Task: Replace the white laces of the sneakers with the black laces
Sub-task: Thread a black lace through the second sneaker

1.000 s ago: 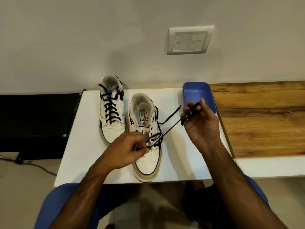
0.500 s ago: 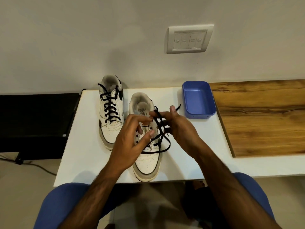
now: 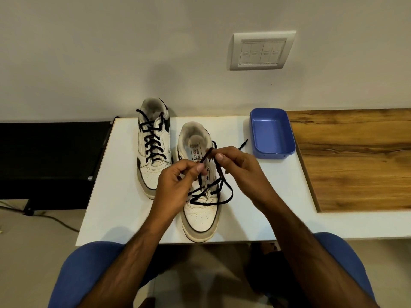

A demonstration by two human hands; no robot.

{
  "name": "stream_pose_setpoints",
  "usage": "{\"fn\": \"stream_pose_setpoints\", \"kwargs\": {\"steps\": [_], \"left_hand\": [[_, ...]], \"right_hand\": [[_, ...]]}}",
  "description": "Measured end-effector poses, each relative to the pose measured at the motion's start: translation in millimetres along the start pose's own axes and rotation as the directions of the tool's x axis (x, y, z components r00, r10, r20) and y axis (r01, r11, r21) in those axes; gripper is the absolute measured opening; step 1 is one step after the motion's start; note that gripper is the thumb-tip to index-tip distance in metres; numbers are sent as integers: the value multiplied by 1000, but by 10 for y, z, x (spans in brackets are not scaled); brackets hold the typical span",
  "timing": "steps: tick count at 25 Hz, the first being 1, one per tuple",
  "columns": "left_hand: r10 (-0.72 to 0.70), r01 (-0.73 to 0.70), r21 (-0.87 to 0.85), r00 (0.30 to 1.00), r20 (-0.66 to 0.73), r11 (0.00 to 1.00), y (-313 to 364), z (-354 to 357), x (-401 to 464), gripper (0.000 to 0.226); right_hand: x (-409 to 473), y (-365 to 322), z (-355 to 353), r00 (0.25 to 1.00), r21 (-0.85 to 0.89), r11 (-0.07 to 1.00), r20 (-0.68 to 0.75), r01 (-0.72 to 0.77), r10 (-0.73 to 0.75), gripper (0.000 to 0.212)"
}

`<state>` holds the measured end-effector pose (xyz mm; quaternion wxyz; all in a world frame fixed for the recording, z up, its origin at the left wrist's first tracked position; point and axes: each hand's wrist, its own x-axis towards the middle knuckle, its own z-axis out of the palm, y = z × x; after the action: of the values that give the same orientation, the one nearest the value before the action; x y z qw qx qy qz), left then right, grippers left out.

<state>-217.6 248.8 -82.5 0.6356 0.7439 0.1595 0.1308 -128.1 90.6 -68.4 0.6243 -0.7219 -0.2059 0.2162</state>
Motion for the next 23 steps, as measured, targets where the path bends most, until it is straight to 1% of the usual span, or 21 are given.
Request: {"fn": "stream_pose_setpoints", "kwargs": {"steps": [1,2,4,6,7,8,10,11,12,13,14,15,16,18,19,21,23], "left_hand": [[-3,3,-9,1000,7,1000,3,-28,12,15],[1,-1,10,1000,10,1000,-3,-60,29,16],[71,-73,132,997,21,989,-27,-135,40,27],[221,-237,307,971,88,922,-52,-212,45,43],[282,-309,366,951,126,878,-70,-244,49,49],[321,-349,402,937,139,846,-75,-268,49,49],[325,-333,406,941,91,851,-58,-287,39,33],[327,-326,406,943,68,854,-46,-291,38,24],[330,-327,409,942,66,852,-31,-287,36,19],[324,-330,399,942,84,855,-25,-282,29,16],[310,-328,380,944,109,865,-17,-272,16,15],[299,-329,367,944,137,870,-9,-257,4,15],[303,-339,373,941,152,864,-11,-244,-6,17],[325,-359,427,933,154,830,-35,-249,-9,23],[336,-369,459,929,155,808,-48,-267,-3,25],[358,-397,498,917,176,771,-65,-303,15,25],[338,-405,462,914,225,789,-57,-316,25,23]], "right_hand": [[23,27,-56,998,-14,1000,-65,-2,1,21],[42,65,-118,996,-47,999,-86,-14,10,17],[57,119,-236,999,-174,984,-22,-31,28,13],[57,138,-338,992,-293,956,104,-32,65,12],[46,125,-386,975,-296,954,197,-39,101,12],[27,97,-429,940,-265,962,307,-68,151,18],[-26,59,-477,833,-215,964,496,-153,243,40],[-45,48,-470,809,-234,959,525,-162,265,46],[-51,38,-444,828,-278,951,496,-132,260,48],[-39,37,-393,879,-335,939,421,-79,225,46],[-25,26,-323,929,-377,926,335,-23,159,43],[-10,14,-243,958,-384,923,273,25,88,41],[4,11,-157,966,-353,934,254,50,44,37],[7,35,6,960,-248,968,279,49,23,24],[2,55,67,960,-206,978,280,39,21,20],[18,76,122,968,-138,990,252,16,19,18],[52,67,93,973,-91,996,227,-22,42,16]]}}
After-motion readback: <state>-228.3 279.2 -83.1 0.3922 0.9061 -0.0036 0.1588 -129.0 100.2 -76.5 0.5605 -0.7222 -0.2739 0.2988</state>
